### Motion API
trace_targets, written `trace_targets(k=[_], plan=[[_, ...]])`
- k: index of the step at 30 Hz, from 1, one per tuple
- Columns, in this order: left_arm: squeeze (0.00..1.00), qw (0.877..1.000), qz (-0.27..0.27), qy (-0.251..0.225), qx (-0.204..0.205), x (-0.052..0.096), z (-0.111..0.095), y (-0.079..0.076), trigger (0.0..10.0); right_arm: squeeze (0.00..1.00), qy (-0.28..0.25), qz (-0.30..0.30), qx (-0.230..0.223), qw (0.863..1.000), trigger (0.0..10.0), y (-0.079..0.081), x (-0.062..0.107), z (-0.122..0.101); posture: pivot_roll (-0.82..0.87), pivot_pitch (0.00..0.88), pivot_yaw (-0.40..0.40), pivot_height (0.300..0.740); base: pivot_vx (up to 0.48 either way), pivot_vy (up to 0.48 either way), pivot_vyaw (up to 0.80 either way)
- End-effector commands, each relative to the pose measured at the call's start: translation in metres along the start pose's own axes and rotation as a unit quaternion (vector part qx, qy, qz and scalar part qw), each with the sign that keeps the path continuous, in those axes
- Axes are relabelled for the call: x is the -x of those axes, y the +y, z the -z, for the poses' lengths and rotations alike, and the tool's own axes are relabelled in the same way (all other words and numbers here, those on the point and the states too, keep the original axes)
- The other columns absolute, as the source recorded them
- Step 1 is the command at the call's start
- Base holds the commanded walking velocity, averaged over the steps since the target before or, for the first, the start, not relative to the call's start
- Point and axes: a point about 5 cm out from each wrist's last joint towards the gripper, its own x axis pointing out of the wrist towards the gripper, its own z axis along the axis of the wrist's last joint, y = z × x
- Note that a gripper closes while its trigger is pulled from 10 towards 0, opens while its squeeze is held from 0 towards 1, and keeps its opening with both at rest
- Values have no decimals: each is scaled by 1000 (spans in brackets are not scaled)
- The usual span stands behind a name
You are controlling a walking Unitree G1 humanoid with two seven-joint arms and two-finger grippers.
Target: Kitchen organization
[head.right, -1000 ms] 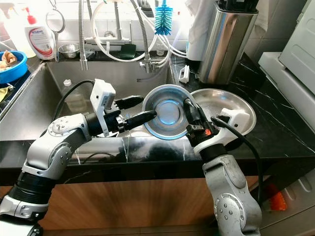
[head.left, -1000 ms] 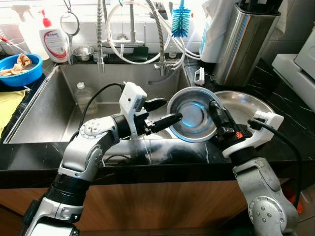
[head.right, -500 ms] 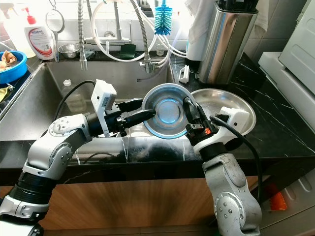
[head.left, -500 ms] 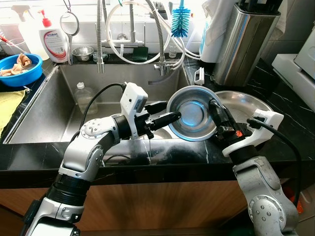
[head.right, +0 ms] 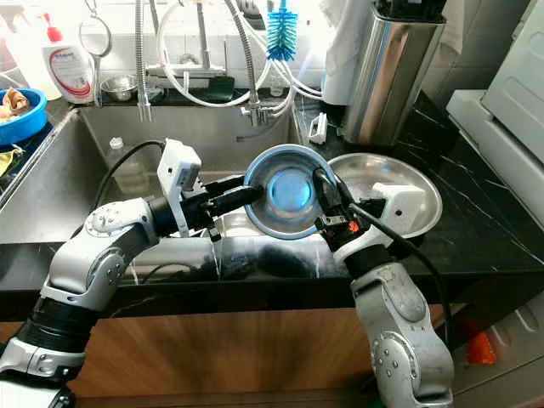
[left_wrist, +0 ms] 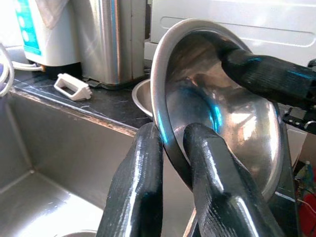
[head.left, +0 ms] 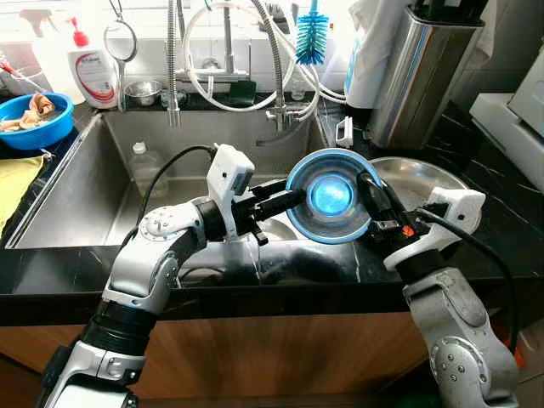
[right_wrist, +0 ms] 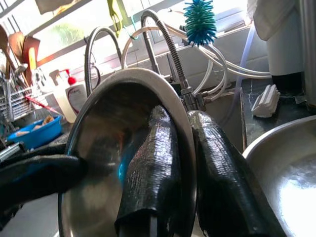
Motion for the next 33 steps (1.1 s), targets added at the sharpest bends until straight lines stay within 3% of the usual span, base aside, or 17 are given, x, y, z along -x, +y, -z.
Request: trace_targets(k=[1, 2, 3, 23, 24, 25, 33], plan=[[0, 1000, -13, 6, -25, -1, -1, 3, 0, 0, -4, -36, 0, 999, 10000, 12, -5, -2, 4, 39, -46, 740, 0, 0, 0], [0, 1000, -16, 4, -24, -1, -1, 3, 0, 918, -5, -36, -2, 999, 10000, 13, -5, -2, 4, 39, -46, 740, 0, 0, 0], [0, 1000, -18, 2, -24, -1, -1, 3, 0, 1000, -6, -37, -4, 999, 10000, 13, -5, -3, 4, 39, -46, 740, 0, 0, 0], [0, 992, -114, -43, -20, -6, -12, 20, 0, 1000, 0, -52, 1, 999, 10000, 18, -4, -1, 2, 43, -44, 740, 0, 0, 0], [0, 992, -119, -47, -18, -7, -13, 20, 0, 361, 2, -54, 3, 999, 10000, 19, -4, 0, 2, 43, -44, 740, 0, 0, 0], [0, 991, -125, -51, -17, -7, -14, 21, 0, 0, 5, -55, 4, 998, 10000, 20, -4, 1, 2, 44, -44, 740, 0, 0, 0], [0, 982, -175, -78, -3, -8, -19, 28, 0, 0, 15, -49, 9, 999, 10000, 21, -4, 6, 3, 46, -43, 740, 0, 0, 0]])
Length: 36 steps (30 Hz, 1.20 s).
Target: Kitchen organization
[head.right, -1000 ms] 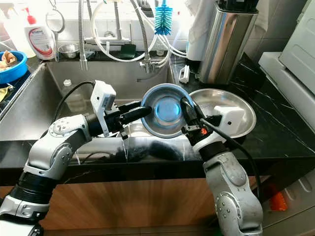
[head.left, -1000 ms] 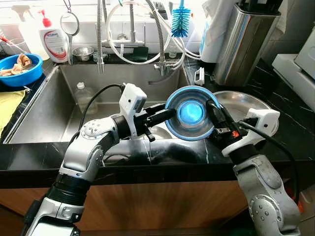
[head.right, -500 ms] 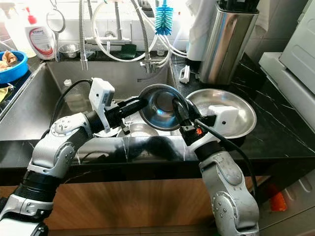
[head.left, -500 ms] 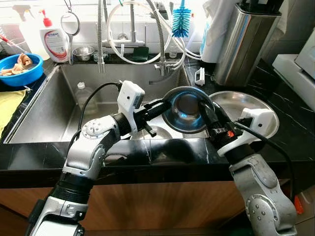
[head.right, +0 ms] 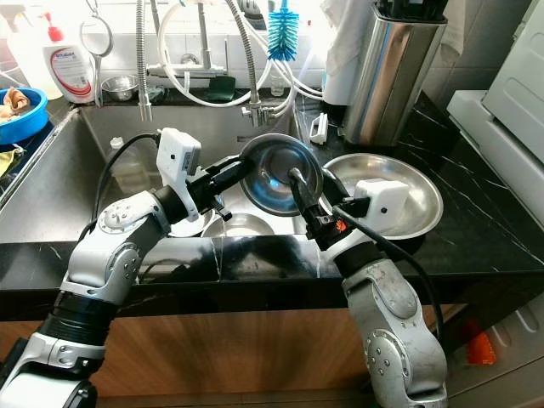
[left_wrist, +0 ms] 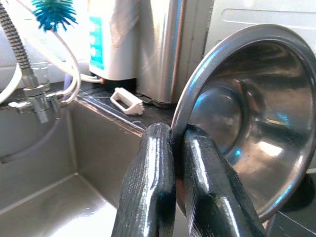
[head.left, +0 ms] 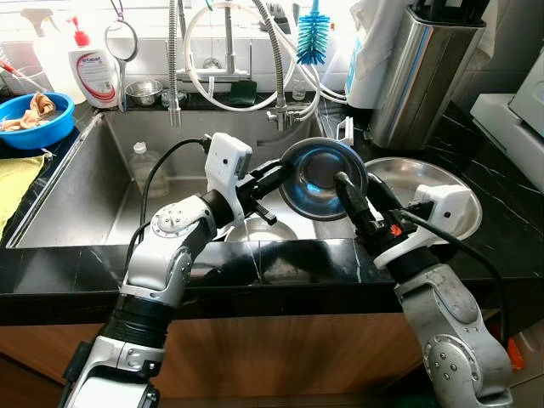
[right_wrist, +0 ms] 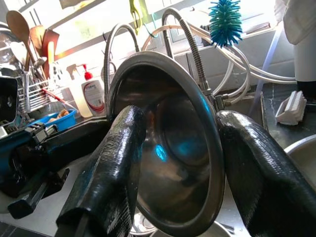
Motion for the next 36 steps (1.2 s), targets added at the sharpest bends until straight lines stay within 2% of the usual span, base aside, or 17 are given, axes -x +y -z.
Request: trace_targets(k=[1, 8, 9, 10, 11, 12, 14, 15, 17, 18, 19, 21, 24, 25, 31, 35, 36], plan=[[0, 997, -69, -39, -14, 0, -19, 19, 0, 0, 12, -11, 1, 1000, 10000, 7, 0, 4, 3, 46, -43, 740, 0, 0, 0], [0, 984, -173, -47, -7, 4, -20, 41, 0, 0, 13, 23, 12, 1000, 10000, -1, 0, 4, 2, 45, -42, 740, 0, 0, 0], [0, 976, -211, -47, -12, 8, -20, 50, 3922, 0, 11, 36, 15, 999, 10000, -5, 0, 3, 2, 45, -42, 740, 0, 0, 0], [0, 972, -229, -48, -12, 10, -21, 54, 6706, 0, 10, 42, 17, 999, 10000, -6, 0, 3, 2, 45, -42, 740, 0, 0, 0], [0, 969, -240, -49, -13, 11, -21, 57, 6706, 0, 9, 45, 17, 999, 10000, -7, 1, 2, 2, 45, -42, 740, 0, 0, 0], [0, 966, -253, -49, -14, 13, -21, 60, 10000, 0, 8, 48, 18, 999, 10000, -8, 0, 2, 1, 45, -42, 740, 0, 0, 0], [0, 954, -294, -42, -26, 19, -19, 71, 10000, 0, 5, 54, 20, 998, 10000, -9, 1, 1, 1, 45, -42, 740, 0, 0, 0], [0, 947, -315, -30, -49, 23, -16, 77, 10000, 0, 5, 56, 21, 998, 10000, -9, 1, 0, 1, 45, -42, 740, 0, 0, 0], [0, 941, -328, -11, -80, 27, -12, 82, 10000, 0, 4, 57, 21, 998, 10000, -9, 2, 0, -1, 45, -42, 740, 0, 0, 0], [0, 935, -335, 5, -116, 30, -10, 86, 10000, 0, 4, 59, 22, 998, 10000, -9, 3, 0, -1, 45, -42, 740, 0, 0, 0], [0, 935, -335, 5, -116, 30, -10, 86, 10000, 0, 4, 59, 22, 998, 10000, -9, 3, 0, -1, 45, -42, 740, 0, 0, 0], [0, 919, -346, 46, -182, 42, 0, 95, 10000, 0, 4, 68, 28, 997, 10000, -10, 6, -3, -1, 46, -40, 740, 0, 0, 0], [0, 907, -355, 72, -213, 52, 6, 104, 10000, 0, 0, 75, 38, 996, 10000, -11, 9, -8, 2, 46, -40, 740, 0, 0, 0], [0, 907, -355, 72, -213, 52, 6, 104, 10000, 0, 0, 75, 38, 996, 10000, -11, 9, -8, 2, 46, -40, 740, 0, 0, 0], [0, 888, -361, 132, -254, 72, 20, 120, 10000, 0, -9, 105, 58, 993, 10000, -19, 20, -20, -1, 40, -34, 740, 0, 0, 0], [0, 879, -365, 182, -248, 84, 36, 126, 10000, 0, -8, 145, 78, 986, 10000, -30, 29, -26, -4, 31, -32, 740, 0, 0, 0], [0, 881, -367, 186, -235, 86, 40, 126, 10000, 0, -9, 164, 80, 983, 10000, -35, 32, -28, -4, 31, -32, 740, 0, 0, 0]])
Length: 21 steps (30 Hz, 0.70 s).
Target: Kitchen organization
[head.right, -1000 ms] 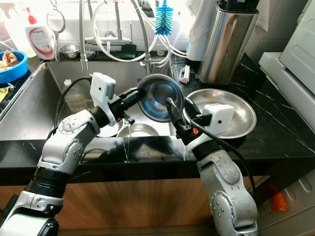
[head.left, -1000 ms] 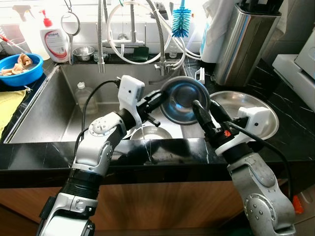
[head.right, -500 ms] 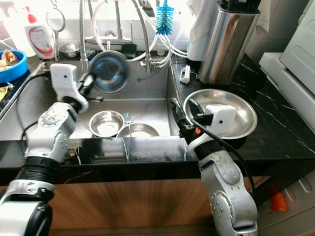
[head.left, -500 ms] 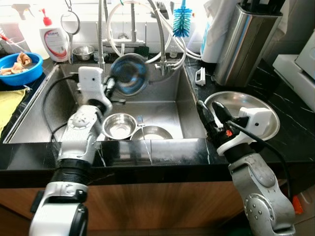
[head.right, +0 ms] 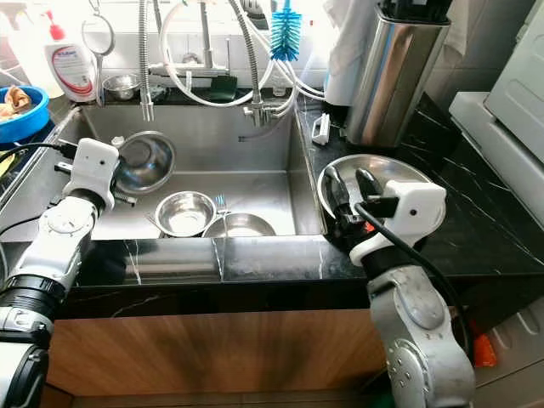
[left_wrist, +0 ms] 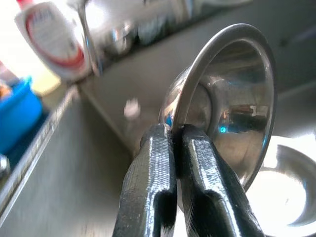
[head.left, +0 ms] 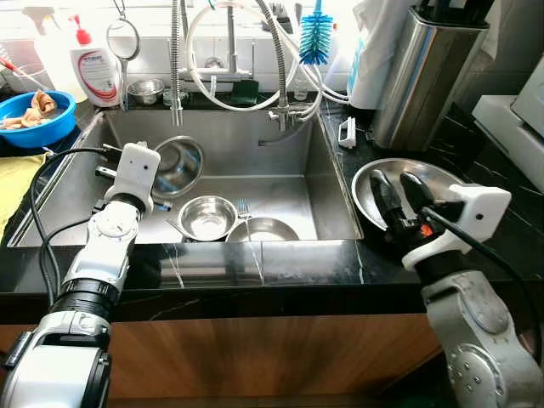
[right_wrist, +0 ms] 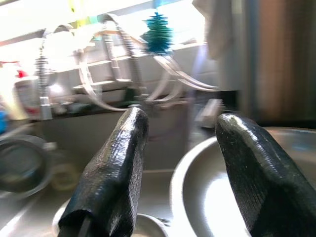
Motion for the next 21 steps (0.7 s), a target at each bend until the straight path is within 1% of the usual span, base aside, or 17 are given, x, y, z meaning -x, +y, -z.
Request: trace_targets(k=[1, 2, 3, 4, 5, 6, 8, 9, 11, 13, 17, 18, 19, 20, 21], plan=[[0, 1000, 5, 7, 2, -1, 2, 1, 10000, 0, -8, 37, 13, 999, 10000, -11, 5, -7, -4, 31, -32, 740, 0, 0, 0], [4, 999, 8, 20, 29, -1, 7, -2, 10000, 0, -10, 83, 14, 996, 10000, -24, 8, -10, -6, 26, -31, 740, 0, 0, 0], [200, 999, 7, 25, 38, -1, 9, -2, 10000, 0, -12, 105, 14, 994, 10000, -29, 10, -11, -7, 24, -31, 740, 0, 0, 0], [200, 999, 7, 28, 44, -1, 10, -3, 10000, 0, -13, 118, 14, 993, 10000, -33, 11, -11, -7, 24, -31, 740, 0, 0, 0], [1000, 998, 13, 34, 55, -1, 12, -4, 10000, 0, -12, 155, 18, 988, 10000, -42, 12, -13, -8, 18, -29, 740, 0, 0, 0], [1000, 998, 13, 34, 55, -1, 12, -4, 10000, 0, -12, 155, 18, 988, 10000, -42, 12, -13, -8, 18, -29, 740, 0, 0, 0], [1000, 998, 16, 36, 52, -1, 13, -5, 10000, 0, -7, 192, 20, 981, 10000, -51, 14, -14, -8, 18, -29, 740, 0, 0, 0], [1000, 998, 15, 37, 54, -2, 14, -6, 10000, 0, -9, 225, 15, 974, 10000, -60, 17, -16, -8, 11, -28, 740, 0, 0, 0], [1000, 997, 14, 37, 64, -3, 13, -6, 10000, 0, 3, 262, 21, 965, 10000, -69, 20, -16, -8, 10, -28, 740, 0, 0, 0], [1000, 997, 14, 37, 65, -3, 13, -6, 10000, 0, 5, 267, 19, 964, 10000, -70, 20, -16, -8, 10, -28, 740, 0, 0, 0], [1000, 997, 13, 36, 71, -5, 11, -6, 10000, 0, 31, 287, 13, 957, 10000, -71, 20, -12, -8, 20, -30, 740, 0, 0, 0], [1000, 997, 13, 34, 72, -5, 10, -6, 10000, 0, 40, 301, 0, 953, 10000, -73, 21, -10, -8, 20, -30, 740, 0, 0, 0], [1000, 997, 13, 34, 72, -5, 10, -6, 10000, 0, 40, 301, 0, 953, 10000, -73, 21, -10, -8, 20, -30, 740, 0, 0, 0], [1000, 997, 13, 30, 70, -6, 8, -6, 10000, 0, 46, 308, -14, 950, 10000, -75, 21, -8, -9, 24, -31, 740, 0, 0, 0], [1000, 997, 13, 30, 70, -6, 8, -6, 10000, 0, 46, 308, -14, 950, 10000, -75, 21, -8, -9, 24, -31, 740, 0, 0, 0]])
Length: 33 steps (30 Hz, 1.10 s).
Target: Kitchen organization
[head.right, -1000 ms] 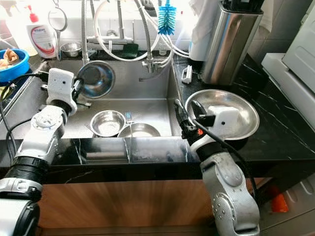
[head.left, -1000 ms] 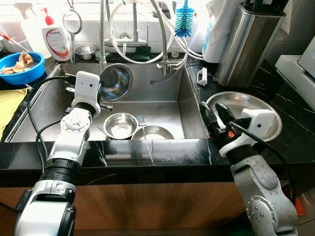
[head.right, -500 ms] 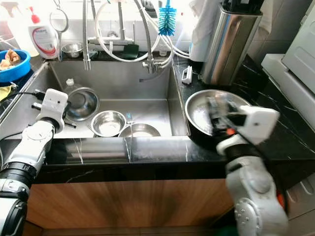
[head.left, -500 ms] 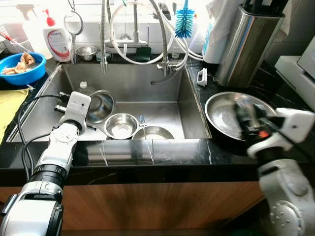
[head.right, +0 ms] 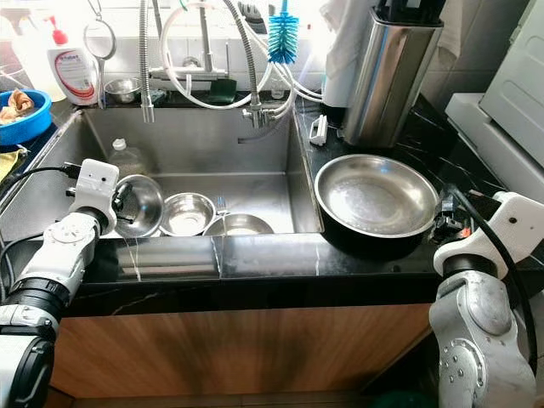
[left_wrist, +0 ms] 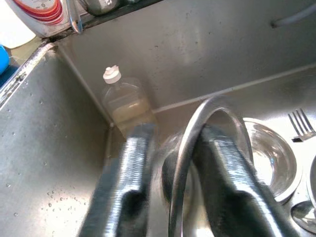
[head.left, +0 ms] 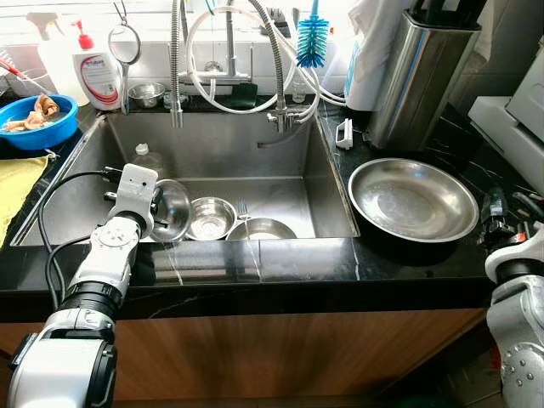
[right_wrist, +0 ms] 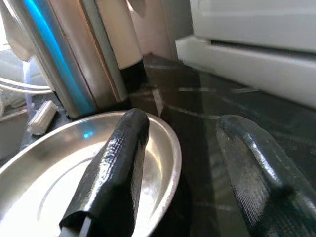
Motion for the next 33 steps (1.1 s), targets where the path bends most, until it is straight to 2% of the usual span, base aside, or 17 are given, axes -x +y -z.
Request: trace_targets(k=[1, 4, 16, 19, 21, 24, 25, 29, 33], plan=[[1000, 1000, -2, -13, 5, -3, -8, 1, 10000, 0, 11, 13, -12, 1000, 10000, -3, -1, 0, -9, 27, -31, 740, 0, 0, 0], [1000, 1000, -1, -19, 7, -4, -10, 0, 10000, 0, 29, 17, -11, 999, 10000, -5, -2, 5, -10, 30, -32, 740, 0, 0, 0], [1000, 1000, 0, -23, 15, -4, -12, -3, 10000, 0, 49, 27, -16, 998, 10000, -10, -7, 4, -12, 40, -38, 740, 0, 0, 0], [1000, 999, -5, -16, 47, -5, -12, -1, 10000, 0, 54, 28, -20, 998, 10000, -10, -7, 4, -13, 41, -38, 740, 0, 0, 0], [1000, 996, -10, 3, 87, -7, -11, 2, 10000, 0, 56, 28, -23, 998, 10000, -10, -7, 4, -13, 43, -39, 740, 0, 0, 0], [1000, 992, 25, 27, 124, -9, -11, -5, 10000, 0, 60, 26, -32, 997, 10000, -9, -7, 5, -10, 44, -40, 740, 0, 0, 0], [0, 991, 24, 25, 129, -9, -13, -6, 10000, 0, 60, 25, -31, 997, 10000, -9, -7, 5, -10, 44, -40, 740, 0, 0, 0], [0, 985, 33, 32, 168, -11, -16, -7, 10000, 0, 62, 21, -37, 997, 10000, -8, -8, 4, -10, 43, -40, 740, 0, 0, 0], [0, 970, 46, 62, 232, -11, -13, -10, 10000, 0, 68, 19, -52, 996, 10000, -7, -8, 5, -11, 44, -39, 740, 0, 0, 0]])
